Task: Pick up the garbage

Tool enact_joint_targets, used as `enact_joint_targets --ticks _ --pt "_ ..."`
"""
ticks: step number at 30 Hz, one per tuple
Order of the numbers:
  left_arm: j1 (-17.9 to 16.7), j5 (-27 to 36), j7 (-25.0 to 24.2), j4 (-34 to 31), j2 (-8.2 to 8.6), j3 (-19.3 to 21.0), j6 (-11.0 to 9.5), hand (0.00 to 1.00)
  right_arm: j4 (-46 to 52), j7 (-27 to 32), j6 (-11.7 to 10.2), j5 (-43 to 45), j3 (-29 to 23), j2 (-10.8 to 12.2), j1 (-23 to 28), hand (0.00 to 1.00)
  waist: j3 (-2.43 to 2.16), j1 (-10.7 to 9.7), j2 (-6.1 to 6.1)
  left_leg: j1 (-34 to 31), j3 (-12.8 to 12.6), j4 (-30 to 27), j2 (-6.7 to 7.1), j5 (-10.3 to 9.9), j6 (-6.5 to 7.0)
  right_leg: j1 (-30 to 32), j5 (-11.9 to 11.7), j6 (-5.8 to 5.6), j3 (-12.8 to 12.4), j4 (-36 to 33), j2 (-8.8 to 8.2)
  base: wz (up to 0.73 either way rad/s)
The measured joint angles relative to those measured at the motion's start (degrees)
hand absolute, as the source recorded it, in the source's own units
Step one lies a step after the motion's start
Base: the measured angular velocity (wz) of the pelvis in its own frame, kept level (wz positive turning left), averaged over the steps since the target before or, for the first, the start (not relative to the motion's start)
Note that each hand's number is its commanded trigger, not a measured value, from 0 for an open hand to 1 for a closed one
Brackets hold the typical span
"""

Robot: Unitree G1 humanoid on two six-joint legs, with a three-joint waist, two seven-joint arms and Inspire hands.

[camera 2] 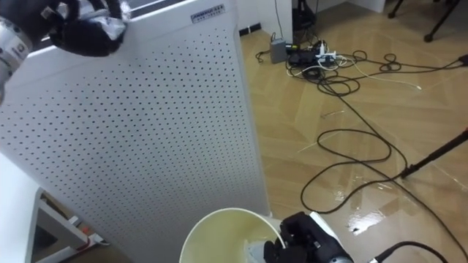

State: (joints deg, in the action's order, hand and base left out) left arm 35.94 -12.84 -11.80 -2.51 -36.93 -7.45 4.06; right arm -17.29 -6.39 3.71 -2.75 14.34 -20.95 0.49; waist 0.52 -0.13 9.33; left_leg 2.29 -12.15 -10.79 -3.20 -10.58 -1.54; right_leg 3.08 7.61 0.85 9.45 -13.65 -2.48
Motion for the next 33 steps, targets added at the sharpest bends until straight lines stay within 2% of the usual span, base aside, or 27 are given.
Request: enact_joint_targets --ticks 1,3,6,9,14,16,18,21,24,33 --pt "-2.08 1.1 -0.45 -1.34 0.02 -0.06 -0.43 1.0 0.0 -0.01 0.0 0.01 0.0 -0.06 0.0 1.0 0.0 -0.15 0.0 0.01 0.04 0.04 -0.03 0.0 0.0 -0.03 0.0 0.0 0.09 -0.01 -0.01 0.0" --pt "-8.93 5.77 -2.79 -4.42 0.87 -0.28 -1.15 1.0 -0.09 0.11 0.0 0.03 -0.02 -0.12 -0.04 1.0 0.1 -1.15 -0.26 -0.16 0.12 -0.01 -0.05 0.0 0.0 0.03 0.0 0.0 0.25 -0.04 -0.04 0.08" --pt "-13.59 6.61 -5.59 -6.1 2.13 -0.32 -1.61 1.0 -0.24 0.25 0.0 0.03 -0.09 -0.11 -0.02 1.0 0.09 -1.34 -1.21 -1.25 0.12 -0.77 -0.03 0.0 0.0 0.94 0.03 0.06 0.29 -0.23 -0.04 0.02" --pt "-14.3 8.96 -8.15 -9.53 2.34 -0.32 -1.97 1.0 -0.24 0.36 -0.02 0.03 -0.71 -0.18 -0.02 1.0 0.08 -1.2 -2.04 -2.75 0.41 -0.98 -0.04 0.19 0.32 2.02 -0.07 0.21 1.01 -0.36 -0.18 0.11" --pt "-14.34 12.76 -12.07 -12.29 2.51 -0.32 -4.04 1.0 -0.24 1.38 -0.17 0.02 -1.05 -0.02 -0.02 1.0 0.04 -0.84 -2.13 -2.57 0.7 -0.92 -0.04 0.2 0.33 1.67 -0.07 0.21 1.56 -0.32 -0.24 0.05" --pt "-14.7 13.78 -13.27 -12.49 2.52 -0.32 -4.09 1.0 -0.24 1.44 -0.17 0.03 -1.04 0.14 -0.02 1.0 0.04 -1.0 -2.13 -2.41 0.69 -0.89 -0.06 0.2 0.33 1.41 -0.07 0.22 1.66 -0.21 -0.23 0.0" --pt "-17.46 17.19 -14.25 -13.69 2.52 -0.57 -4.09 1.0 -0.29 1.39 -0.17 0.02 -0.85 0.16 -0.02 1.0 0.05 -1.27 -2.13 -1.45 0.82 -0.49 -0.06 0.2 0.33 0.57 -0.05 0.19 1.58 -0.02 -0.22 0.0" --pt "-20.99 19.69 -16.17 -14.71 2.6 -2.01 -4.14 1.0 -0.7 1.65 -0.17 -0.12 -0.87 0.28 -0.02 1.0 0.35 -1.38 -2.48 -0.81 1.17 -0.45 0.03 0.2 0.33 -0.22 0.06 0.04 1.49 0.13 -0.28 0.02" --pt "-23.18 19.97 -16.44 -14.74 2.66 -2.0 -4.12 1.0 -0.83 2.06 -0.17 -1.49 -0.87 0.09 0.0 1.0 0.41 -1.3 -2.56 -1.1 1.21 -0.54 0.18 0.19 0.34 0.0 0.06 0.03 1.65 0.21 -0.35 0.02" --pt "-25.19 20.1 -16.45 -14.6 2.64 -1.83 -4.13 1.0 -0.86 2.67 -0.17 -1.78 -0.98 -0.03 0.0 1.0 0.24 -1.02 -2.13 -1.55 1.24 -0.83 0.02 0.2 0.35 0.02 0.08 0.03 1.88 0.19 -0.38 0.0"
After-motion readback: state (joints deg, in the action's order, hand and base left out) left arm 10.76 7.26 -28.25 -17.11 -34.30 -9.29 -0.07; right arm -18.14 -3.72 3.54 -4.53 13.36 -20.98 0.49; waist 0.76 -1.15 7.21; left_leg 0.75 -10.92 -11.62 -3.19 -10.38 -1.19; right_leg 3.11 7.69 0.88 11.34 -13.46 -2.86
